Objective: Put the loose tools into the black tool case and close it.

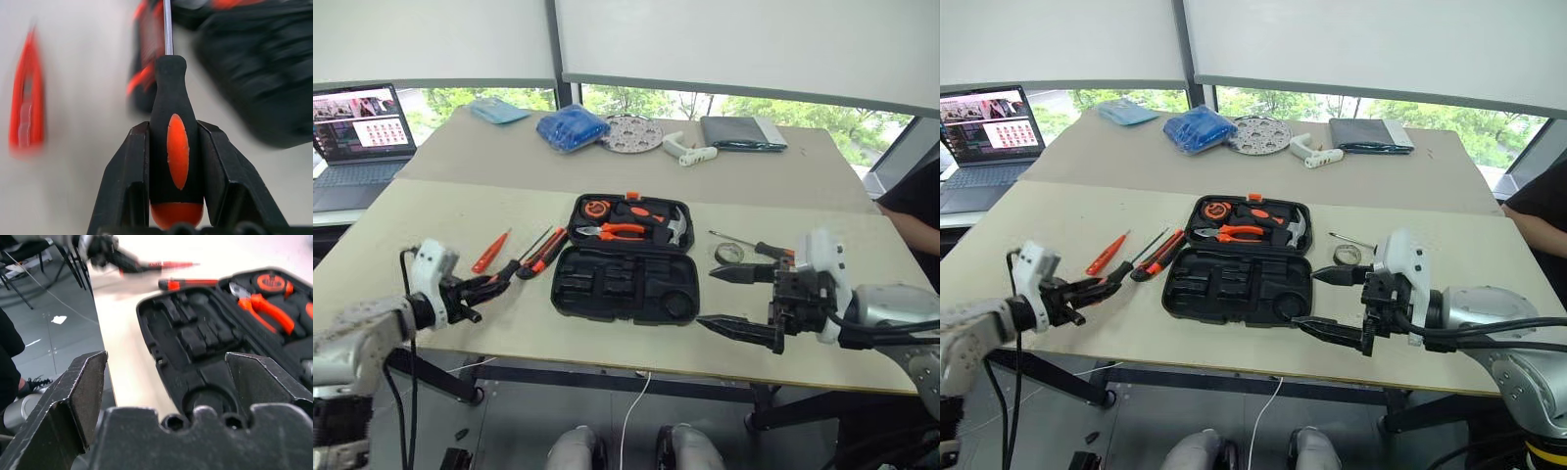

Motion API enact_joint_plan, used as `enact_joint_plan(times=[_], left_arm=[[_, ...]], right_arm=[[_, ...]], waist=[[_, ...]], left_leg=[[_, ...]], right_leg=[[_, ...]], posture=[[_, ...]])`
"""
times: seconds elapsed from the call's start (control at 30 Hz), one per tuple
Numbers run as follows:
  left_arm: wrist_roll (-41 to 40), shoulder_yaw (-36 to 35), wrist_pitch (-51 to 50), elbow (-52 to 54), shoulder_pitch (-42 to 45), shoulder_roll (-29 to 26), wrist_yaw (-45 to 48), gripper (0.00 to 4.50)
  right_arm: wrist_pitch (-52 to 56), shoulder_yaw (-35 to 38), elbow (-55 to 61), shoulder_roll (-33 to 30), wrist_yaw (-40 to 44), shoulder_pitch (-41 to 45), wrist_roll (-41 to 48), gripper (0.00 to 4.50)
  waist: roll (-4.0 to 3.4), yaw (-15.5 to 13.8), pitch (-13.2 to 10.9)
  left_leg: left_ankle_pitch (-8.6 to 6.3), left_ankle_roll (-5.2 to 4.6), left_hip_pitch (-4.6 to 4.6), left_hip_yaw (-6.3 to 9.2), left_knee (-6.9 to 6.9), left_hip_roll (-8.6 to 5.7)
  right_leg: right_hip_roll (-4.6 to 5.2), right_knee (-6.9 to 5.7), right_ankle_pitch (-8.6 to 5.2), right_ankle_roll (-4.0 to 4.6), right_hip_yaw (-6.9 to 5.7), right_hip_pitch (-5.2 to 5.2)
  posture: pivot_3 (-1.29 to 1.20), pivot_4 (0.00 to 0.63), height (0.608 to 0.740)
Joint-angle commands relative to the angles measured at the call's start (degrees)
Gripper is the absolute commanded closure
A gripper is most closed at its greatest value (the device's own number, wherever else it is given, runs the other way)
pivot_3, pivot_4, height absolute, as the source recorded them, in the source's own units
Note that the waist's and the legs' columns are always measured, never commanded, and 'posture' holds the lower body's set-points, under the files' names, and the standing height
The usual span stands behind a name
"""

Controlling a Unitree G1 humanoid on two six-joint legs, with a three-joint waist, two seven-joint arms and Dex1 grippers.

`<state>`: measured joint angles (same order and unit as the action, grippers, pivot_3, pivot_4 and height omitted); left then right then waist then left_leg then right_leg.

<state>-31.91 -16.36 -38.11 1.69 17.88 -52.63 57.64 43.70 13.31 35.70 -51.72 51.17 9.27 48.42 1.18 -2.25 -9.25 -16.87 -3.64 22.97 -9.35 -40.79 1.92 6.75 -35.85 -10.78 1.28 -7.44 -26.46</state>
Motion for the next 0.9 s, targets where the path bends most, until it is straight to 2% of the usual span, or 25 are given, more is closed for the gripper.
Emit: enact_joint_plan(times=[0.03,0.1,0.2,0.27,0.3,0.33,0.43,0.57,0.9], left_arm=[[3.03,9.49,7.76,-2.51,10.77,-3.46,14.59,3.61],[7.85,17.96,12.38,-6.84,18.49,-2.63,22.21,3.61],[15.32,27.36,20.16,-17.97,29.81,3.92,27.1,3.61],[19.36,30.92,25.85,-25.77,34.93,7.77,29.23,3.61],[21.67,32.5,29.56,-31.24,37.86,10.25,29.62,3.61],[23.58,33.71,32.6,-36.12,40.36,12.51,29.69,3.61],[28.26,35.84,40.8,-49.1,46.23,18.12,28.81,3.61],[33.4,36.1,49.11,-61.65,50.74,23.32,22.55,3.61],[37.64,33.85,55.28,-70.49,52.61,24.08,22.24,3.61]], right_arm=[[-2.36,2.7,1.37,-1.03,0.63,-1.17,-0.83,0.0],[-3.21,2.76,0.87,-1.07,0.43,-1.85,-2.21,0.0],[-3.73,2.88,0.91,-0.41,-0.59,-2.19,-2.88,0.0],[-3.59,2.93,1.07,0.07,-1.57,-2.03,-2.73,0.0],[-3.45,3.06,1.57,0.2,-2.24,-2.22,-2.71,0.0],[-3.34,3.28,2.16,0.24,-2.75,-2.6,-2.75,0.0],[-3.11,4.13,3.55,0.16,-4.03,-3.86,-2.69,0.0],[-2.62,5.64,4.61,0.18,-6.3,-5.01,-2.56,0.0],[-2.81,6.85,2.79,-0.59,-7.32,-5.31,-3.44,0.0]], waist=[[0.0,-0.19,-0.01],[0.0,-0.37,-0.01],[0.0,-0.2,-0.01],[0.06,-0.03,-0.04],[0.08,0.23,-0.05],[0.11,0.56,-0.07],[0.17,1.02,-0.11],[0.19,1.44,-0.12],[0.25,1.51,-0.15]], left_leg=[[0.0,0.0,0.0,0.0,-0.01,-0.02],[-0.02,0.0,-0.02,-0.02,-0.03,-0.06],[-0.04,-0.04,-0.07,-0.11,-0.04,-0.11],[0.0,-0.11,-0.03,-0.1,-0.12,-0.09],[0.28,-0.63,-0.01,-0.09,-0.17,-0.07],[0.3,-0.66,0.0,-0.1,-0.16,-0.07],[0.32,-0.72,0.1,-0.08,-0.2,-0.04],[0.23,-0.9,0.17,-0.08,-0.28,-0.06],[-0.01,-1.28,0.37,-0.06,-0.74,-0.05]], right_leg=[[-0.09,0.02,-0.09,-0.15,0.02,0.05],[-0.12,0.06,-0.09,-0.21,0.01,0.11],[-0.17,0.08,-0.03,-0.32,0.13,0.17],[-0.25,0.05,-0.01,-0.34,0.15,0.16],[-0.3,0.04,-0.01,-0.33,0.16,0.15],[-0.33,0.04,-0.01,-0.33,0.19,0.11],[-0.42,0.06,-0.02,-0.28,0.24,0.03],[-0.37,0.06,0.15,-0.02,0.25,0.0],[-0.25,0.05,0.13,-0.3,0.23,-0.01]], posture=[[0.0,0.15,0.718],[0.0,0.15,0.718],[0.0,0.15,0.718],[0.0,0.15,0.718],[0.0,0.15,0.718],[0.0,0.15,0.718],[0.0,0.15,0.718],[0.0,0.15,0.718],[0.0,0.15,0.718]])
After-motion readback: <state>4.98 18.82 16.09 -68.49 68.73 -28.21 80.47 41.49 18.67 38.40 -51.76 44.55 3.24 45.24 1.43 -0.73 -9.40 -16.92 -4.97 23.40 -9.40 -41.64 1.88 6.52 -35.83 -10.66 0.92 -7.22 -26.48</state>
